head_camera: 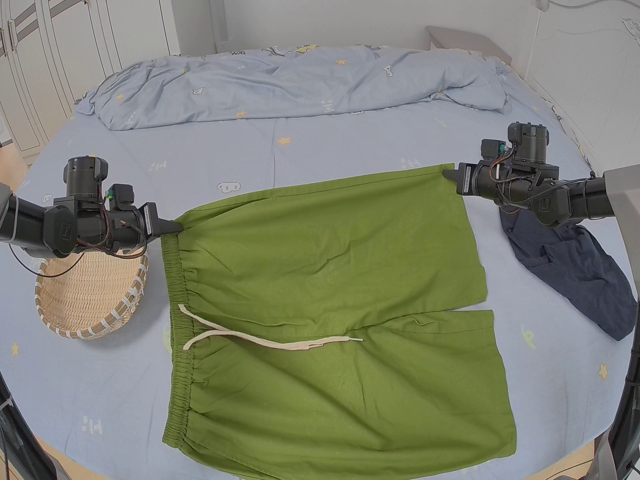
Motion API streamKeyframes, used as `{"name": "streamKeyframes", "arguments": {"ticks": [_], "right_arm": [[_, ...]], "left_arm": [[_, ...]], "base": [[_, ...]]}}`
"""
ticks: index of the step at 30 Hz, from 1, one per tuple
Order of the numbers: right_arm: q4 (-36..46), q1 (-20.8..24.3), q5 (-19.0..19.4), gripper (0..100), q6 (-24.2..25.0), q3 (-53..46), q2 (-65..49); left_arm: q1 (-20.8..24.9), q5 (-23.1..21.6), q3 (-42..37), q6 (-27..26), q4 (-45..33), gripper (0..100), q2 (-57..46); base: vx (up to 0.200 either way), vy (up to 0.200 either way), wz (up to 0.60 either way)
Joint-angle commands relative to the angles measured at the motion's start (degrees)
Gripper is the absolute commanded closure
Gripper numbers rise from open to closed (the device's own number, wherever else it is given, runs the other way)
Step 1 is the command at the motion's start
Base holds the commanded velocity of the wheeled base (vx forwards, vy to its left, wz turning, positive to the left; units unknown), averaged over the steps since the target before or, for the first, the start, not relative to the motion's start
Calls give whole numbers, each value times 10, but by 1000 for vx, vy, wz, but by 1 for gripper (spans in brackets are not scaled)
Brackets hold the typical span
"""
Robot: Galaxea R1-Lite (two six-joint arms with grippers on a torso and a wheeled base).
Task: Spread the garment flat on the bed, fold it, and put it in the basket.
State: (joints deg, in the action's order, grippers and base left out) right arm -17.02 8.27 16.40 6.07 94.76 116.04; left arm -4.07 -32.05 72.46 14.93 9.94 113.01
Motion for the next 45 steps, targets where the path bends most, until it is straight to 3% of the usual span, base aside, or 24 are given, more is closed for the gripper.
{"name": "streamKeyframes", "arguments": {"ticks": [1, 5, 11, 12, 28, 33, 34, 40, 45], "right_arm": [[0, 0, 0, 100, 1, 22, 25], [0, 1, -23, 100, 1, 39, 41], [0, 3, -25, 100, 1, 40, 45], [0, 3, -25, 0, 1, 40, 45], [1, 12, -25, 0, 9, 13, 5], [8, 7, -29, 0, 58, -55, -67], [11, 0, -29, 0, 86, -125, -119], [9, -6, -9, 0, 141, -333, -224], [11, -14, 14, 0, 154, -423, -242]], "left_arm": [[-1, 2, 8, 0, 0, 100, 13], [-1, 23, 11, -2, 1, 100, 25], [2, 29, 18, 0, 1, 100, 33], [2, 29, 19, 0, 1, 0, 34], [24, 29, 16, 3, 11, 0, 6], [34, 29, -25, 3, 11, 0, -42], [35, 28, -69, 3, 11, 0, -74], [20, 23, -211, 4, 11, 0, -140], [12, 21, -333, 4, 11, 0, -175]], "base": [[0, 0, 0], [0, 0, 0], [0, 0, 0], [0, 0, 0], [0, 0, 0], [0, 0, 0], [0, 0, 0], [0, 0, 0], [0, 0, 0]]}}
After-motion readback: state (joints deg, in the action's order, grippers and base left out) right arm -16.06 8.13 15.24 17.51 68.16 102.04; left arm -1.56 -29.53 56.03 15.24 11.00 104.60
